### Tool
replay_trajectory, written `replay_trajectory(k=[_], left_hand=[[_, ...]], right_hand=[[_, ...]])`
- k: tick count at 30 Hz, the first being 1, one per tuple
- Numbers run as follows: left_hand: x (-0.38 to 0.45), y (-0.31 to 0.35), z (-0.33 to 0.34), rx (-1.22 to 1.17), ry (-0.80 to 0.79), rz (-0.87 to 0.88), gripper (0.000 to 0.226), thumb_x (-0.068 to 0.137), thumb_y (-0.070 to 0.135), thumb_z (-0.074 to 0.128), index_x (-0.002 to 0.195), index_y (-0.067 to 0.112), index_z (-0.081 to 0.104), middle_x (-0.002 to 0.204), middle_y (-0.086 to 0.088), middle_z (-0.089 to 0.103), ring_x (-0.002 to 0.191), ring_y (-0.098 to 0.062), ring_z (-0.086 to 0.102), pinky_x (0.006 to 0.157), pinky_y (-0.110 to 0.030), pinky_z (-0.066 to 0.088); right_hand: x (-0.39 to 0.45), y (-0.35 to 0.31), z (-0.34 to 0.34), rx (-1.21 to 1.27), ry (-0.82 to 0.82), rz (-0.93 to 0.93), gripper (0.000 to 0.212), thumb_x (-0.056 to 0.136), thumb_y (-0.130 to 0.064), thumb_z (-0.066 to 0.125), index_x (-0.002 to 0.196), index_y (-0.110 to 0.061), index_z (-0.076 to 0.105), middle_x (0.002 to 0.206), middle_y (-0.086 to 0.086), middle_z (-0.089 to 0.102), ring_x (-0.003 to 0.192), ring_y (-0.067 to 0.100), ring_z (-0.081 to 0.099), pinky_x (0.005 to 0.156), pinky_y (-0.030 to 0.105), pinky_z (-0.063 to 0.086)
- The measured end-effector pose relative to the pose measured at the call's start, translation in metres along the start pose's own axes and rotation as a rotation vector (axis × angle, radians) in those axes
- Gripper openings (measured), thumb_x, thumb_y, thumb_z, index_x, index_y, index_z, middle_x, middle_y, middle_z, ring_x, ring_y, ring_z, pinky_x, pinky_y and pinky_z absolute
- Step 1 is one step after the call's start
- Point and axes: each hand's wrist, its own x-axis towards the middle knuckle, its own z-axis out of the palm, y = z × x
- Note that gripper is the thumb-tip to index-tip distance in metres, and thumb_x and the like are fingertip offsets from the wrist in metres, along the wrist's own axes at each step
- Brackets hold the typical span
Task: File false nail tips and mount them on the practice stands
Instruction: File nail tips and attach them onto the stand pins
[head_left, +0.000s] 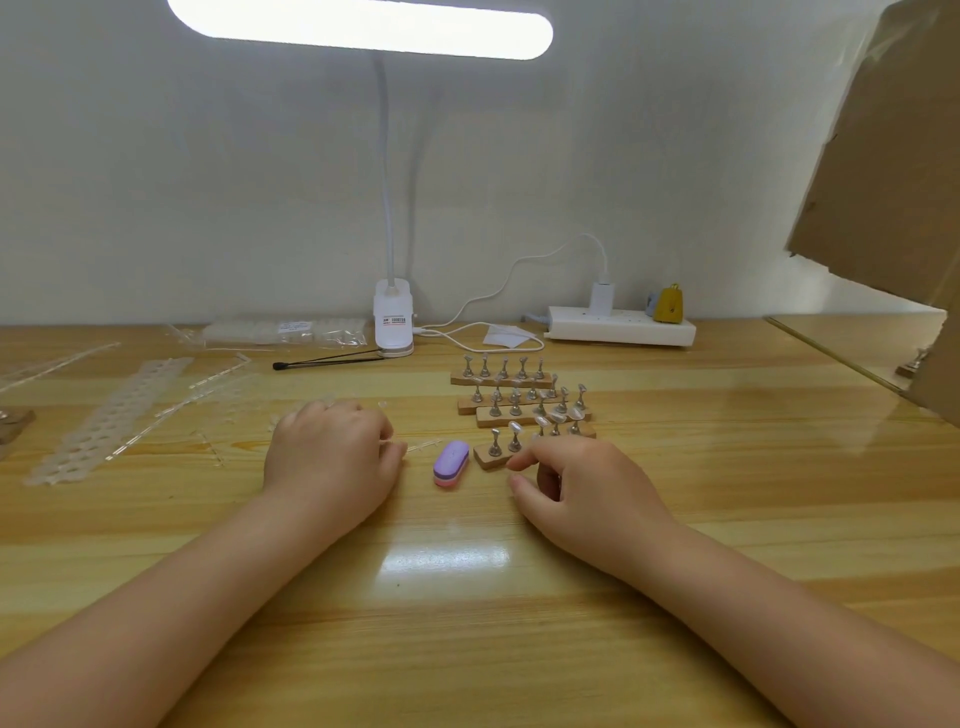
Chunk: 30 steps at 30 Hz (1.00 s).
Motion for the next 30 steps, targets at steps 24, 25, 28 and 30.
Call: replay_trajectory(k=[24, 25, 28, 30], left_hand=[[0.005, 0.010, -0.021, -1.251, -0.115, -0.319, 0.015, 0.082, 0.017, 0.074, 0.096, 0.020, 0.069, 0.071, 0.005, 0.069, 0.057, -0.002, 0.062, 0.054, -0.018, 0.048], [0.001, 0.016, -0.023, -1.332, -0.124, -0.302, 0.013, 0.083, 0.015, 0.073, 0.094, 0.019, 0.070, 0.069, 0.004, 0.070, 0.059, -0.003, 0.063, 0.054, -0.016, 0.049], [-0.013, 0.035, -0.026, -1.501, -0.245, -0.222, 0.012, 0.083, 0.010, 0.069, 0.091, 0.017, 0.074, 0.071, -0.002, 0.072, 0.066, -0.011, 0.067, 0.062, -0.020, 0.055], [-0.021, 0.042, -0.026, -1.524, -0.308, -0.164, 0.013, 0.083, 0.009, 0.069, 0.092, 0.017, 0.075, 0.076, -0.009, 0.073, 0.068, -0.014, 0.068, 0.065, -0.023, 0.057]], right_hand=[[-0.002, -0.003, -0.003, 0.186, 0.094, 0.026, 0.013, 0.089, -0.035, 0.062, 0.093, -0.025, 0.070, 0.059, -0.007, 0.056, 0.058, 0.004, 0.050, 0.060, 0.025, 0.043], [-0.002, -0.006, -0.003, 0.263, 0.093, 0.018, 0.015, 0.089, -0.038, 0.062, 0.092, -0.026, 0.070, 0.060, -0.003, 0.058, 0.056, 0.005, 0.050, 0.059, 0.025, 0.043], [-0.005, -0.014, -0.003, 0.491, 0.036, -0.010, 0.015, 0.088, -0.044, 0.062, 0.089, -0.033, 0.072, 0.067, 0.008, 0.062, 0.060, 0.019, 0.055, 0.059, 0.033, 0.045], [-0.006, -0.017, -0.004, 0.550, 0.019, -0.024, 0.013, 0.090, -0.039, 0.061, 0.088, -0.032, 0.072, 0.066, 0.006, 0.063, 0.061, 0.019, 0.057, 0.058, 0.028, 0.045]])
